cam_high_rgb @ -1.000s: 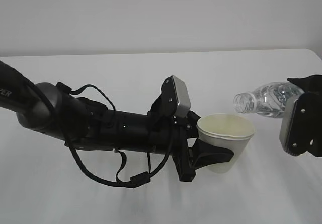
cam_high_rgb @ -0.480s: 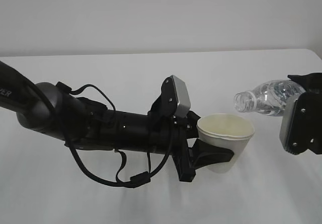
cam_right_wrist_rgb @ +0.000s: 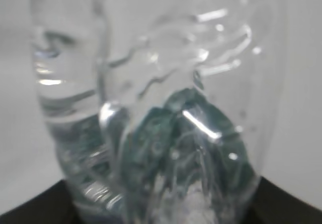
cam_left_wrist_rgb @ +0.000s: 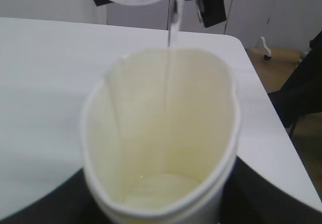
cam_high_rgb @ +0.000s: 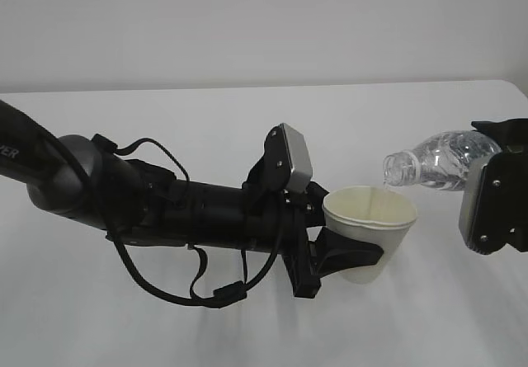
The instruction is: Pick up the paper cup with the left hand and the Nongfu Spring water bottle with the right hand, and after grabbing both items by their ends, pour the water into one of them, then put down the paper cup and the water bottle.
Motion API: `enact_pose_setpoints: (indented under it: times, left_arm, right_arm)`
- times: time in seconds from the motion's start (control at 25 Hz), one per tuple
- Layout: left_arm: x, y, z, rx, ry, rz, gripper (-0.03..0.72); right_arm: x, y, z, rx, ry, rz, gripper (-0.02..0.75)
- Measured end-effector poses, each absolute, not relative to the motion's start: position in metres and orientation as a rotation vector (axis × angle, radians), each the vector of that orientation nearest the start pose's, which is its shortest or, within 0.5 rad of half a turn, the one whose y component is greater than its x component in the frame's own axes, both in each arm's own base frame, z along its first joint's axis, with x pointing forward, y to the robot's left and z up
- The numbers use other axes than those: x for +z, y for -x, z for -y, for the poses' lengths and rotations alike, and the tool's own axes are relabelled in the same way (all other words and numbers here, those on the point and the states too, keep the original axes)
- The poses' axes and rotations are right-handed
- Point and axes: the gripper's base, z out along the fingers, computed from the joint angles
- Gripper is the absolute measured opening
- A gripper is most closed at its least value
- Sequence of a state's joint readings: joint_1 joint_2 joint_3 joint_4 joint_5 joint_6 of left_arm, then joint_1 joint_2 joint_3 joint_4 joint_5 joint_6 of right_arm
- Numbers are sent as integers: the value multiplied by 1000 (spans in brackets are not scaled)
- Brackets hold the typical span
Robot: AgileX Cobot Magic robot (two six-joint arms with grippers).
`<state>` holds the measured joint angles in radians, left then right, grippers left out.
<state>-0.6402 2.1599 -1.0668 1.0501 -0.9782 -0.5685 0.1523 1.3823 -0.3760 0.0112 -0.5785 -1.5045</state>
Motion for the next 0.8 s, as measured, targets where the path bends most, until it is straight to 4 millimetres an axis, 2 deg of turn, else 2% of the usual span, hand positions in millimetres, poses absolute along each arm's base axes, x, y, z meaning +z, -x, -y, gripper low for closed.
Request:
enact_pose_setpoints:
  times: [0.8]
  left_arm:
    - [113, -282, 292, -1063, -1274, -1498, 389]
  right_arm:
    - [192, -238, -36, -902, 1477, -1364, 404]
